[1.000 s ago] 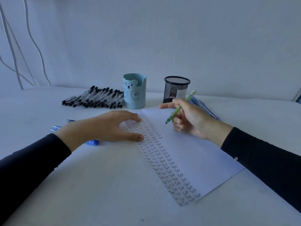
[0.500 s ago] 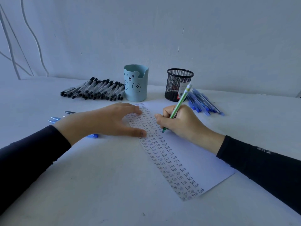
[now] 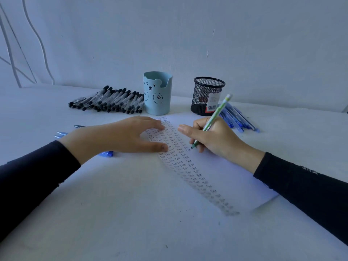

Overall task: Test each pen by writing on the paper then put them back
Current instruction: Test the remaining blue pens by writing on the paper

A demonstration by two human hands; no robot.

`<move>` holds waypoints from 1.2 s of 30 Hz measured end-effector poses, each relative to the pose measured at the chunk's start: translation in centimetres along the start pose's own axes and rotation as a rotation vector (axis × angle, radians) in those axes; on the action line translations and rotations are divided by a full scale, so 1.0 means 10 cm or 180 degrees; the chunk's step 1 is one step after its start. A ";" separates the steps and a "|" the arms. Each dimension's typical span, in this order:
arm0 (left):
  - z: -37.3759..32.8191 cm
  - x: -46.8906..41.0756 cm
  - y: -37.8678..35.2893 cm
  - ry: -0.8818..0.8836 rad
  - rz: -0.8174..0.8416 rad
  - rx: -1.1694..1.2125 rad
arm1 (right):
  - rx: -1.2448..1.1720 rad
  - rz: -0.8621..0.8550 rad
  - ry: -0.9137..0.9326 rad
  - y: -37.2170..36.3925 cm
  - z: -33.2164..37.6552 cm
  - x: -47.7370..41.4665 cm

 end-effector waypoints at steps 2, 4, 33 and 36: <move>0.00 0.01 0.00 -0.0007 0.0037 -0.0005 | 0.0069 -0.0019 -0.0028 -0.02 -0.02 0.00; 0.01 0.02 0.00 0.0019 0.0092 0.0021 | 0.0110 0.0024 -0.0045 -0.06 -0.05 0.00; 0.04 0.02 -0.03 0.0012 0.0150 0.0107 | 0.0176 0.0171 0.0062 -0.14 -0.01 0.00; 0.06 0.02 -0.03 0.0015 0.0143 0.0122 | 0.0158 0.0125 0.0062 -0.11 -0.01 -0.01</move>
Point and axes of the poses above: each hand's wrist, its own x-axis away from the middle knuckle, its own y-axis out of the back of the hand, z = x × y, the point moved 10 cm from there along -x, towards the middle knuckle, and after that the axes turned 9 degrees about -y, right-handed, at the moved point
